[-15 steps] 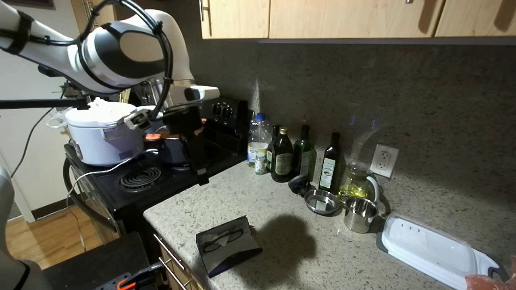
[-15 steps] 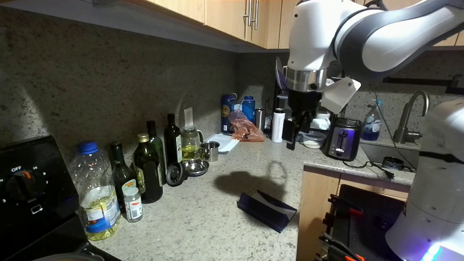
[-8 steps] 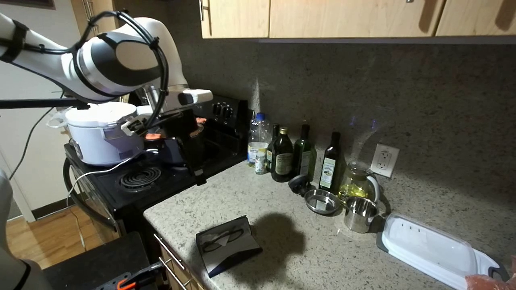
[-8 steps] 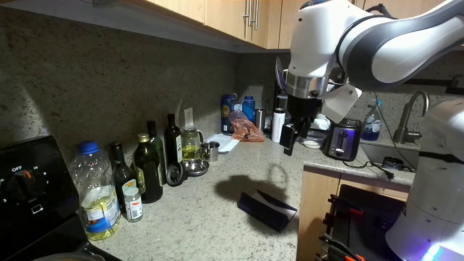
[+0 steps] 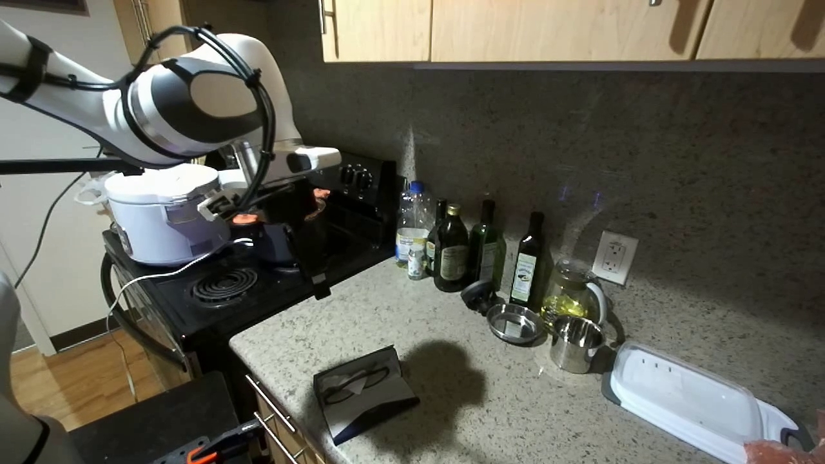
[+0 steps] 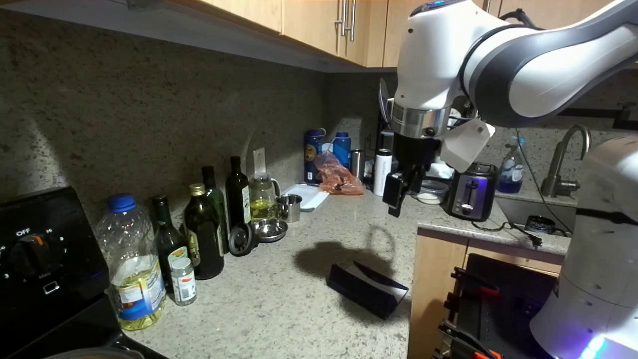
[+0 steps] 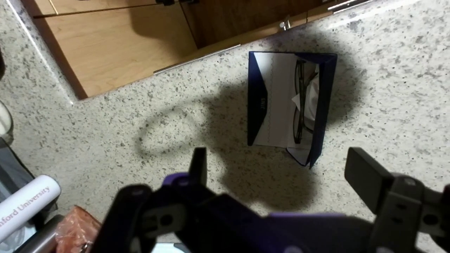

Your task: Take the eyeglasses out of its case and put them on the counter

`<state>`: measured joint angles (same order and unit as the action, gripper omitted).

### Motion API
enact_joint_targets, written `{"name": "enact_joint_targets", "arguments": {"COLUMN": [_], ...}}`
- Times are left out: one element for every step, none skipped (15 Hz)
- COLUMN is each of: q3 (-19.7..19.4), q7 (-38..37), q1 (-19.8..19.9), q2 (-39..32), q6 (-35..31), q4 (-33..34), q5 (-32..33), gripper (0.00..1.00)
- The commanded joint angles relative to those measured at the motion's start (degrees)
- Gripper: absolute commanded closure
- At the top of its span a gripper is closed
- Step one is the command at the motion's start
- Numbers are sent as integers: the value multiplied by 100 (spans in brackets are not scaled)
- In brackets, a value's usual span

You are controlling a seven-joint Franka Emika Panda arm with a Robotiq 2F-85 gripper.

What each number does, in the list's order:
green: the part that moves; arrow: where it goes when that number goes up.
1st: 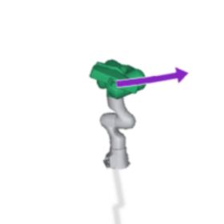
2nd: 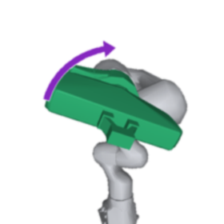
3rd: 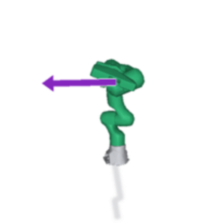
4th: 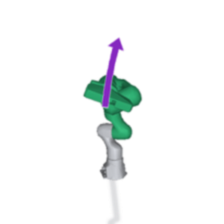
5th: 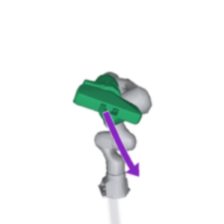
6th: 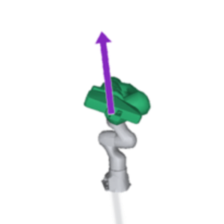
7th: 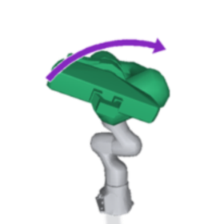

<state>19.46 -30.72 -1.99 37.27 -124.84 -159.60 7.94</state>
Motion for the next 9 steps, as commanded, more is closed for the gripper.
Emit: {"name": "enact_joint_targets", "arguments": {"q3": [-293, -406, -504, -638, -756, -898, -1028, -1159, -1250], "q7": [219, 293, 352, 474, 580, 721, 864, 1024, 1156], "q1": [50, 78, 106, 113, 131, 135, 117, 110, 90], "q2": [-345, -437, -529, -624, -730, -832, -934, -1071, -1197], "q6": [-322, -415, -465, -544, -605, -659, -749, -841, -906], "q4": [92, 89, 101, 98, 108, 111, 108, 120, 150], "q5": [-63, -67, -68, -105, -129, -181, -267, -341, -431], "gripper": [0, 0, 0, 0, 0, 0, 0, 0, 0]}}
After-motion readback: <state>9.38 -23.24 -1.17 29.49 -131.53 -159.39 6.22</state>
